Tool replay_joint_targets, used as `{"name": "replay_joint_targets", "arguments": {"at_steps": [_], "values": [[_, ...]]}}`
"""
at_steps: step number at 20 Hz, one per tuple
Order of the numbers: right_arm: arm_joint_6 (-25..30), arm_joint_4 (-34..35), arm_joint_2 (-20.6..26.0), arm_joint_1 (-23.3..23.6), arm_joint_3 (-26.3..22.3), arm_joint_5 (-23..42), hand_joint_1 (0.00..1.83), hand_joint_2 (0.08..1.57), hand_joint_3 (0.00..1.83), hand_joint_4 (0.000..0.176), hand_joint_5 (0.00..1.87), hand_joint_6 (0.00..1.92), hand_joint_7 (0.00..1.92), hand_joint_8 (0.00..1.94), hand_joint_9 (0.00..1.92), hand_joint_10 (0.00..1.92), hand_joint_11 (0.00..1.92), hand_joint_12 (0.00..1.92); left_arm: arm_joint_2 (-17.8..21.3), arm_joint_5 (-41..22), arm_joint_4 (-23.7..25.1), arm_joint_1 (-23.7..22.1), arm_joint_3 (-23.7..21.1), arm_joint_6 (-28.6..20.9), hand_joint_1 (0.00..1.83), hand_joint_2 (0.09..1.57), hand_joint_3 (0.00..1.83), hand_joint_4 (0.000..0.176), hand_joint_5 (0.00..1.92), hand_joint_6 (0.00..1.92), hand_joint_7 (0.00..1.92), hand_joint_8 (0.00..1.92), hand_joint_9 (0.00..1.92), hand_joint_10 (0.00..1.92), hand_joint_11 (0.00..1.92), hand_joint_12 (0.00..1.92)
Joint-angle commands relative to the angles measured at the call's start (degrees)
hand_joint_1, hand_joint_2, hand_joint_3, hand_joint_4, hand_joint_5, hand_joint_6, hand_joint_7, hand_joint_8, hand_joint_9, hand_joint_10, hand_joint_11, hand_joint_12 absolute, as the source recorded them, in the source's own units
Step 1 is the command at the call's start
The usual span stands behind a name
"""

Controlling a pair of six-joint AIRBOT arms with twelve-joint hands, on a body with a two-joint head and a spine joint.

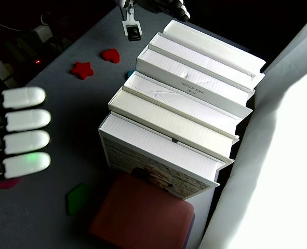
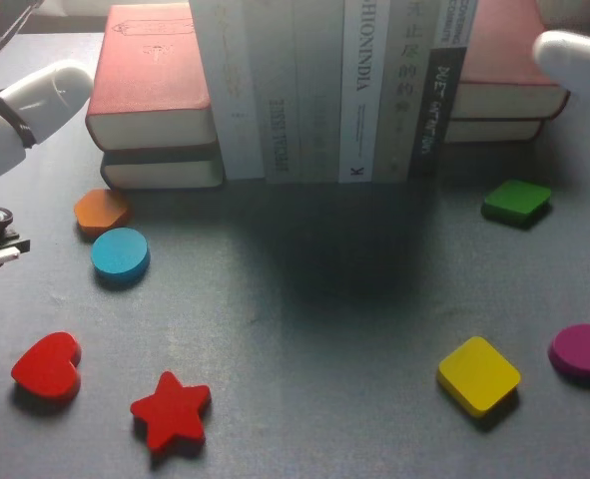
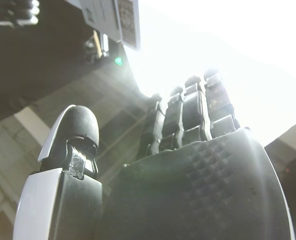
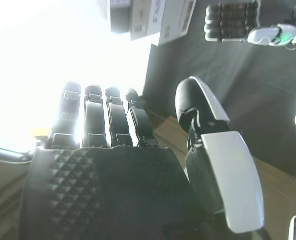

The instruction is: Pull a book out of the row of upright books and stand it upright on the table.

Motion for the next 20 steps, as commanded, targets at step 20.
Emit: {"name": "replay_joint_targets", "arguments": {"at_steps": [20], "values": [[-1.4,-9.9,-10.8,18.9,8.6,-17.3,0.1,1.42,0.01,0.0,0.29,0.1,0.0,0.0,0.0,0.0,0.0,0.0,-0.9,-6.5,-1.3,0.0,0.6,-0.8,0.36,1.38,0.0,0.043,0.08,0.0,0.0,0.0,0.0,0.0,0.0,0.08]]}}
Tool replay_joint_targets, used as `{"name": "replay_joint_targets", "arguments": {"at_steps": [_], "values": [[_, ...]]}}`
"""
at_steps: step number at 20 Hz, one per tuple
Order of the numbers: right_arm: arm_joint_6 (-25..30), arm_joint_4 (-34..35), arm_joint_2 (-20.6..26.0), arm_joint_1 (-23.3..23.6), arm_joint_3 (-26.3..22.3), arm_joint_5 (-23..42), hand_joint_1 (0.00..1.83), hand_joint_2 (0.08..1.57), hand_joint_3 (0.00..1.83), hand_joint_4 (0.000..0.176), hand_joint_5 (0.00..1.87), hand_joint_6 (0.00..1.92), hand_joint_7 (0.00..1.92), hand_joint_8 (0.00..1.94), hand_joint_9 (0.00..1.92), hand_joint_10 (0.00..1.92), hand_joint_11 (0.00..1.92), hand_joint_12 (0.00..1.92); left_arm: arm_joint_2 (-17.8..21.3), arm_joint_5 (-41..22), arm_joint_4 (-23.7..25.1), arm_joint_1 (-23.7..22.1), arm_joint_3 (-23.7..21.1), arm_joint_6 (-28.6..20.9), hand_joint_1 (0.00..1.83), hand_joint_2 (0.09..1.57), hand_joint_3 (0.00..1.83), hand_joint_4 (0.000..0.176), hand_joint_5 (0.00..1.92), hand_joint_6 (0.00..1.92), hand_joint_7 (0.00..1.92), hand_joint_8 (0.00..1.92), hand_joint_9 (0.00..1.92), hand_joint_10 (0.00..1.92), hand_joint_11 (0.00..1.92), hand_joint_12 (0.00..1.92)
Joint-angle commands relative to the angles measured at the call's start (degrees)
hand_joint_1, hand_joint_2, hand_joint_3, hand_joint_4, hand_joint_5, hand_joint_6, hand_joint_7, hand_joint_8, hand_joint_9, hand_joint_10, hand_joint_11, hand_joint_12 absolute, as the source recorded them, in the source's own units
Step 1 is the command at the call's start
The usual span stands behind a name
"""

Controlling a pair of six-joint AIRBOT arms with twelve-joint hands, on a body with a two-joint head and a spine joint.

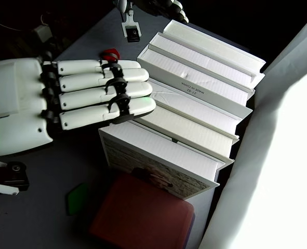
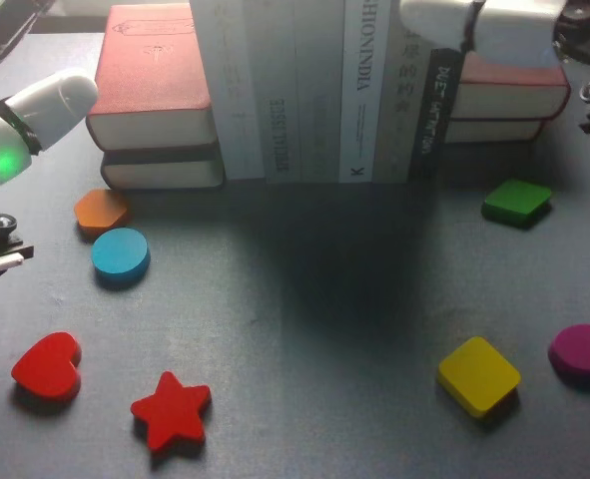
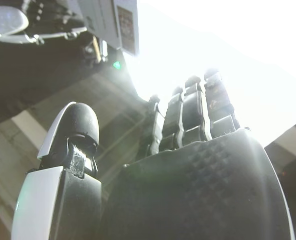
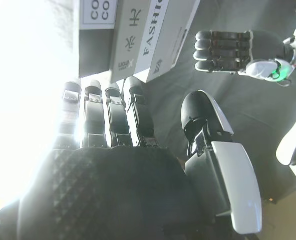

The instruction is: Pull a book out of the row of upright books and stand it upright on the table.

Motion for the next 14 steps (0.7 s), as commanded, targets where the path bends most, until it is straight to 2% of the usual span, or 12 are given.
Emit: {"name": "replay_joint_targets", "arguments": {"at_steps": [1,2,4,6,7,8,10,14], "values": [[0.1,0.8,-0.2,1.3,0.3,5.2,0.04,1.44,0.01,0.0,0.37,0.13,0.0,0.0,0.0,0.0,0.0,0.0,-0.2,-6.6,-1.0,-0.3,0.4,-0.5,0.36,1.38,0.0,0.05,0.08,0.0,0.0,0.0,0.0,0.0,0.0,0.09],[0.0,-0.1,-0.6,2.0,0.5,4.1,0.01,1.45,0.01,0.0,0.43,0.16,0.0,0.0,0.0,0.0,0.0,0.0,-0.2,-6.3,-1.0,-0.3,0.4,-0.5,0.36,1.39,0.0,0.047,0.08,0.0,0.0,0.0,0.0,0.0,0.0,0.09],[-0.5,-0.6,-1.0,2.7,0.7,2.8,0.13,1.44,0.0,0.0,0.66,0.27,0.05,0.02,0.0,0.0,0.0,0.0,-0.2,-6.3,-1.0,-0.3,0.4,-0.6,0.36,1.39,0.0,0.034,0.08,0.0,0.0,0.0,0.0,0.0,0.0,0.11],[-0.5,-0.9,-1.1,2.8,0.6,2.6,0.15,1.44,0.0,0.0,0.62,0.75,0.12,0.01,0.0,0.0,0.0,0.0,-0.2,-6.3,-1.0,-0.3,0.4,-0.6,0.35,1.39,0.0,0.032,0.07,0.0,0.0,0.0,0.0,0.0,0.0,0.15],[-0.5,-0.9,-1.1,2.8,0.4,2.7,0.18,1.44,0.0,0.0,0.6,0.89,0.14,0.01,0.0,0.0,0.0,0.0,-0.2,-6.4,-1.0,-0.3,0.4,-0.6,0.35,1.39,0.0,0.035,0.07,0.0,0.0,0.0,0.0,0.0,0.0,0.16],[-0.6,-1.0,-1.1,2.8,0.1,2.9,0.12,1.45,0.0,0.0,0.56,0.99,0.16,0.01,0.0,0.0,0.0,0.0,-0.2,-6.4,-1.0,-0.2,0.4,-0.7,0.37,1.39,0.0,0.032,0.08,0.0,0.0,0.0,0.0,0.0,0.0,0.16],[-0.7,-1.0,-0.7,2.8,-0.9,4.1,0.03,1.45,0.0,0.0,0.57,0.8,0.16,0.0,0.0,0.0,0.0,0.0,-0.2,-6.6,-1.1,0.0,0.4,-0.7,0.36,1.39,0.0,0.045,0.07,0.0,0.0,0.0,0.0,0.0,0.0,0.11],[-0.7,-2.3,1.0,2.2,-3.9,7.1,0.07,1.43,0.0,0.0,0.64,0.8,0.19,0.01,0.0,0.0,0.0,0.0,-0.2,-6.9,-1.4,0.3,0.3,-0.8,0.37,1.39,0.0,0.057,0.07,0.0,0.0,0.0,0.0,0.0,0.0,0.07]]}}
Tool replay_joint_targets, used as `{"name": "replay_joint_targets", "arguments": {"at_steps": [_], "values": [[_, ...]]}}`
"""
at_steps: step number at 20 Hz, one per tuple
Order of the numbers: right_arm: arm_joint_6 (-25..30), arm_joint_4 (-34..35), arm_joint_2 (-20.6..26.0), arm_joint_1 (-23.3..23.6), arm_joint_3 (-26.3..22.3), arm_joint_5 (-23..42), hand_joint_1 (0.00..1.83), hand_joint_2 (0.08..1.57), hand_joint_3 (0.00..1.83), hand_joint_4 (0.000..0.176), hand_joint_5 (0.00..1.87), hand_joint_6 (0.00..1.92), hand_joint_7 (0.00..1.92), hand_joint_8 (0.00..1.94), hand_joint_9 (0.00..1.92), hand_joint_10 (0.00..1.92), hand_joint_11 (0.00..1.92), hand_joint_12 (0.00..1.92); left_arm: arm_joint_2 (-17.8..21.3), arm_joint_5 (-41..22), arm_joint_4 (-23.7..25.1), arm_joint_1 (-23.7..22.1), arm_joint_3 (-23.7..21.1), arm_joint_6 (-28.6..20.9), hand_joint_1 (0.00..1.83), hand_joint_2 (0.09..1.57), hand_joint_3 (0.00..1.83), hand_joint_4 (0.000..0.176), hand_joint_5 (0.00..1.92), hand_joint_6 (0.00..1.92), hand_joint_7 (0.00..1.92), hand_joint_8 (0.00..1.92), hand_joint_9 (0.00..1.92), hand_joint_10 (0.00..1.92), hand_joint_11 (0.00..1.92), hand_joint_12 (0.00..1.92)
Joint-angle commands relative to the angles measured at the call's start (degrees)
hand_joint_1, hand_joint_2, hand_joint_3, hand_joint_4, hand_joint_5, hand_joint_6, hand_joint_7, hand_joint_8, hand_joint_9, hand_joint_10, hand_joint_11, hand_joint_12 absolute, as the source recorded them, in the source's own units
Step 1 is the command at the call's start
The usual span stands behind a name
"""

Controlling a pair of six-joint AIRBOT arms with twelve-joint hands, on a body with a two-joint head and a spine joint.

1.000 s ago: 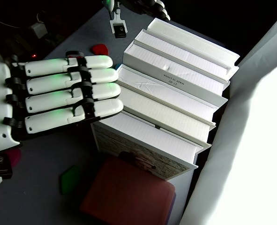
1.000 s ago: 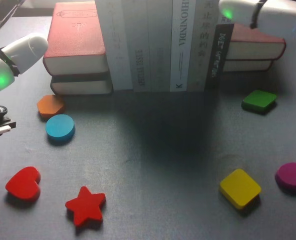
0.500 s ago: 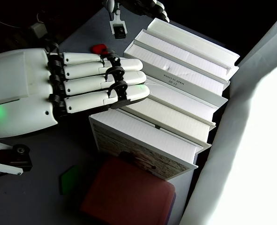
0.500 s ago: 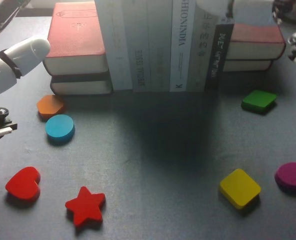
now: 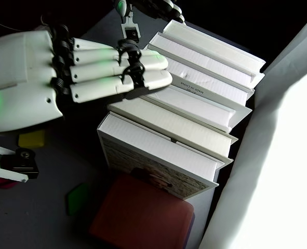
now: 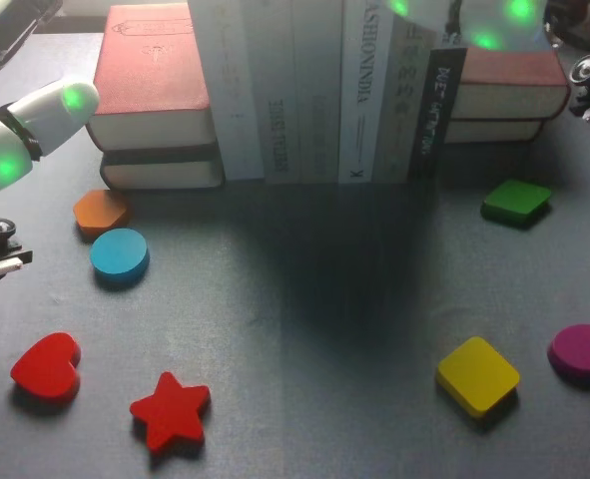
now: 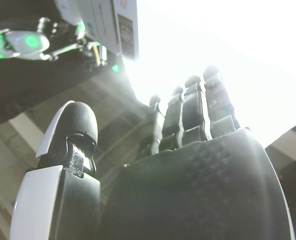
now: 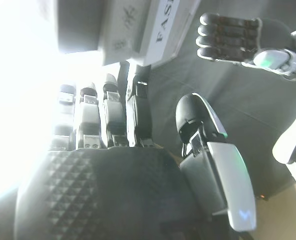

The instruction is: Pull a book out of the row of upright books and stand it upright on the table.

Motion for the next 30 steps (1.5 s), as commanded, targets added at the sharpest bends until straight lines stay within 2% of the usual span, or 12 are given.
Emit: {"name": "replay_joint_targets", "arguments": {"at_steps": [1,5,16,18,20,21,23,24,26,27,28,30], "values": [[0.2,0.0,0.2,-0.2,-0.8,6.9,0.06,1.41,0.0,0.0,0.69,0.74,0.19,0.01,0.0,0.0,0.0,0.0,-0.2,-7.6,-1.2,-0.2,0.3,-0.6,0.35,1.39,0.0,0.054,0.07,0.0,0.0,0.0,0.0,0.0,0.0,0.15],[0.6,0.0,2.6,-4.1,-3.6,11.9,0.15,1.38,0.0,0.0,0.89,0.63,0.25,0.01,0.0,0.0,0.0,0.0,-0.2,-7.8,-1.5,0.0,0.2,-0.6,0.31,1.4,0.0,0.061,0.04,0.0,0.0,0.0,0.0,0.0,0.0,0.16],[4.9,-0.2,5.6,-14.4,-8.0,24.3,0.09,1.5,0.0,0.0,0.86,0.77,0.33,0.02,0.0,0.0,0.0,0.0,-0.2,-8.3,-1.8,0.1,0.1,-0.6,0.37,1.39,0.0,0.038,0.07,0.0,0.0,0.0,0.0,0.0,0.0,0.15],[5.8,-0.2,5.6,-16.0,-8.4,26.0,0.01,1.51,0.0,0.0,0.77,0.77,0.33,0.01,0.01,0.0,0.0,0.0,-0.2,-8.4,-1.9,0.2,0.0,-0.6,0.36,1.39,0.0,0.038,0.08,0.0,0.0,0.0,0.0,0.0,0.0,0.13],[6.3,-0.2,5.6,-16.7,-8.5,26.6,0.0,1.49,0.0,0.0,0.44,0.62,0.24,0.0,0.0,0.0,0.0,0.0,-0.2,-8.5,-2.0,0.3,0.0,-0.6,0.37,1.39,0.0,0.038,0.08,0.0,0.0,0.0,0.0,0.0,0.0,0.11],[6.3,-0.2,5.6,-16.7,-8.4,26.6,0.17,1.5,0.0,0.0,0.22,0.53,0.13,0.0,0.0,0.0,0.0,0.0,-0.2,-8.5,-2.0,0.3,0.0,-0.6,0.36,1.39,0.0,0.041,0.08,0.0,0.0,0.0,0.0,0.0,0.0,0.13],[6.3,-0.2,5.6,-16.2,-8.1,26.6,0.41,1.43,0.0,0.053,0.01,0.06,0.01,0.0,0.0,0.0,0.01,0.01,-0.2,-8.5,-2.0,0.3,0.0,-0.6,0.35,1.4,0.0,0.051,0.07,0.0,0.0,0.0,0.0,0.0,0.0,0.13],[6.2,-0.2,5.6,-16.0,-8.0,26.7,0.5,1.38,0.0,0.096,0.0,0.01,0.0,0.0,0.0,0.0,0.0,0.0,-0.2,-8.5,-2.0,0.3,0.0,-0.6,0.32,1.4,0.0,0.06,0.06,0.0,0.0,0.0,0.0,0.0,0.0,0.09],[6.1,-0.3,6.0,-15.3,-8.0,26.7,0.34,1.34,0.0,0.111,0.0,0.0,0.0,0.0,0.0,0.0,0.0,0.0,-0.2,-8.5,-2.0,0.3,0.0,-0.6,0.32,1.4,0.0,0.051,0.06,0.0,0.0,0.0,0.0,0.0,0.0,0.05],[6.1,-0.5,6.3,-14.9,-8.0,26.7,0.32,1.29,0.0,0.152,0.0,0.0,0.0,0.0,0.0,0.0,0.0,0.0,-0.2,-8.5,-2.0,0.3,0.0,-0.6,0.31,1.4,0.0,0.051,0.06,0.0,0.0,0.0,0.0,0.0,0.0,0.04],[6.1,-0.6,6.6,-14.7,-8.0,26.7,0.41,1.26,0.0,0.119,0.0,0.0,0.0,0.0,0.0,0.0,0.0,0.0,-0.2,-8.5,-2.1,0.3,0.0,-0.6,0.31,1.41,0.0,0.048,0.05,0.0,0.0,0.0,0.0,0.0,0.0,0.09],[6.3,-1.2,7.5,-14.1,-8.0,26.5,0.62,1.22,0.0,0.146,0.0,0.0,0.0,0.0,0.0,0.0,0.0,0.0,-0.2,-8.5,-2.1,0.3,0.0,-0.6,0.29,1.41,0.0,0.033,0.05,0.0,0.0,0.0,0.0,0.0,0.0,0.09]]}}
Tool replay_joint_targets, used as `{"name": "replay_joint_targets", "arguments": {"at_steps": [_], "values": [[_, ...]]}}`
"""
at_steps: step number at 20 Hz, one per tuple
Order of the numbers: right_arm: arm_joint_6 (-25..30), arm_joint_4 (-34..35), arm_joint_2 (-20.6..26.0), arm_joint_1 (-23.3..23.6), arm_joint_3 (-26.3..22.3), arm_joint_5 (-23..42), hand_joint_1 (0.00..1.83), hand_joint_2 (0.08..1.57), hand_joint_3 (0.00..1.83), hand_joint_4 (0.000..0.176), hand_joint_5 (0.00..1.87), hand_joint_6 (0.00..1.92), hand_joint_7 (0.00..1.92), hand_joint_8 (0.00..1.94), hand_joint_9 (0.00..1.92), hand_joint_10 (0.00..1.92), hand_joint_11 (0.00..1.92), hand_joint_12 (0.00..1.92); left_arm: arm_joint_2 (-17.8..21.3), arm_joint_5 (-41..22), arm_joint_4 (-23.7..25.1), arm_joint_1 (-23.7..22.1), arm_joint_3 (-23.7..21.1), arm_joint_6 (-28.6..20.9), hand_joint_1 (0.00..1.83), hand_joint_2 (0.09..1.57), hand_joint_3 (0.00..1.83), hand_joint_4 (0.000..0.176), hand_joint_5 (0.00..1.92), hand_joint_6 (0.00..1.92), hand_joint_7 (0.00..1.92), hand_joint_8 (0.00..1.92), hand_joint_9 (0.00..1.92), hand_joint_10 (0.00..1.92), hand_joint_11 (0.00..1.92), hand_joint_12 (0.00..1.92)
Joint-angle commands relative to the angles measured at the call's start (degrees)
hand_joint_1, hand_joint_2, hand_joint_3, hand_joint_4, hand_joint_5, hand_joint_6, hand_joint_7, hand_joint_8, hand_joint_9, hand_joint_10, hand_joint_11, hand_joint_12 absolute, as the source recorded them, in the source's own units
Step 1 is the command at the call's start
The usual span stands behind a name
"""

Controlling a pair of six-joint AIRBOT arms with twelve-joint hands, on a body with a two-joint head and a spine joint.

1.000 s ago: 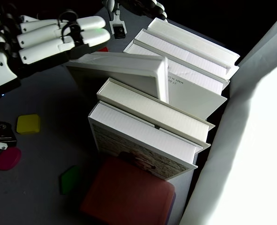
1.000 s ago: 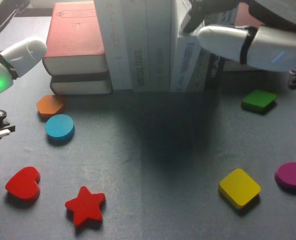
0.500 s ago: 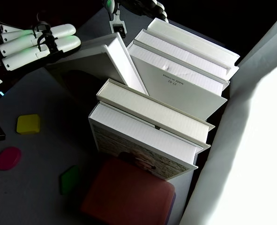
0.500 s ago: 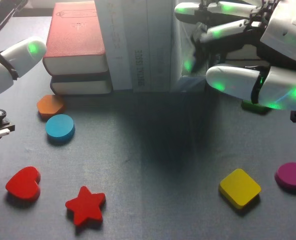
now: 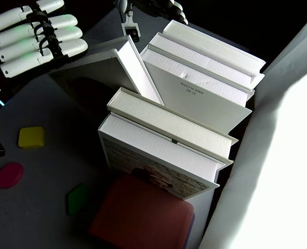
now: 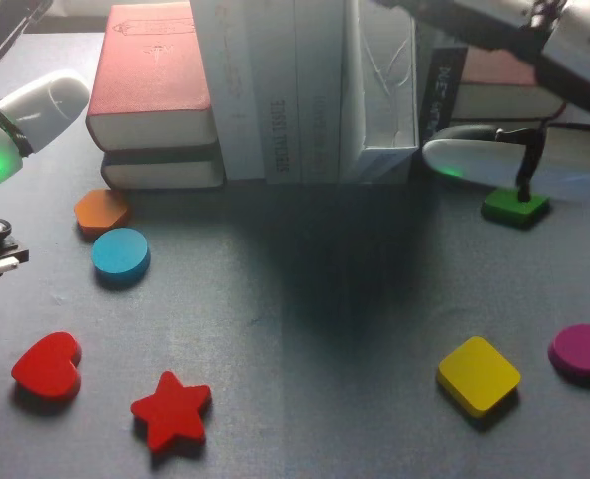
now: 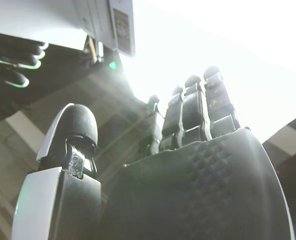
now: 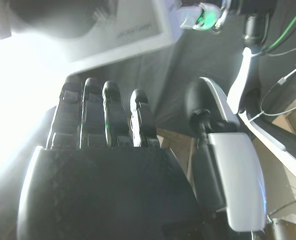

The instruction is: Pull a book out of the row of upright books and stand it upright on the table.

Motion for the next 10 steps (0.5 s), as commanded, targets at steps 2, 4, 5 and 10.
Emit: {"name": "replay_joint_targets", "arguments": {"at_steps": [2,4,5,10], "values": [[1.2,0.2,0.9,1.5,0.1,5.7,0.87,1.18,0.0,0.175,0.0,0.0,0.0,0.0,0.0,0.0,0.0,0.0,-0.2,-7.2,-1.0,-0.3,0.1,-0.6,0.31,1.41,0.0,0.031,0.04,0.0,0.0,0.0,0.0,0.0,0.0,0.02],[2.0,-2.0,1.8,2.9,0.0,4.2,1.01,1.13,0.0,0.169,0.0,0.0,0.0,0.0,0.0,0.0,0.0,0.0,-0.2,-7.1,-1.1,-0.1,0.1,-0.6,0.35,1.4,0.0,0.012,0.06,0.01,0.0,0.0,0.0,0.0,0.0,0.02],[2.3,-3.2,2.0,3.8,0.0,3.5,1.0,1.14,0.0,0.154,0.0,0.0,0.0,0.0,0.0,0.0,0.0,0.0,-0.2,-7.1,-1.2,0.1,0.1,-0.6,0.37,1.39,0.0,0.016,0.06,0.01,0.0,0.0,0.0,0.0,0.0,0.02],[5.9,-15.4,2.7,13.1,-0.3,-6.6,1.27,1.05,0.0,0.084,0.0,0.0,0.0,0.0,0.0,0.0,0.0,0.31,-0.2,-7.0,-1.6,0.5,0.1,-0.6,0.39,1.36,0.02,0.017,0.07,0.01,0.0,0.0,0.0,0.0,0.01,0.25]]}}
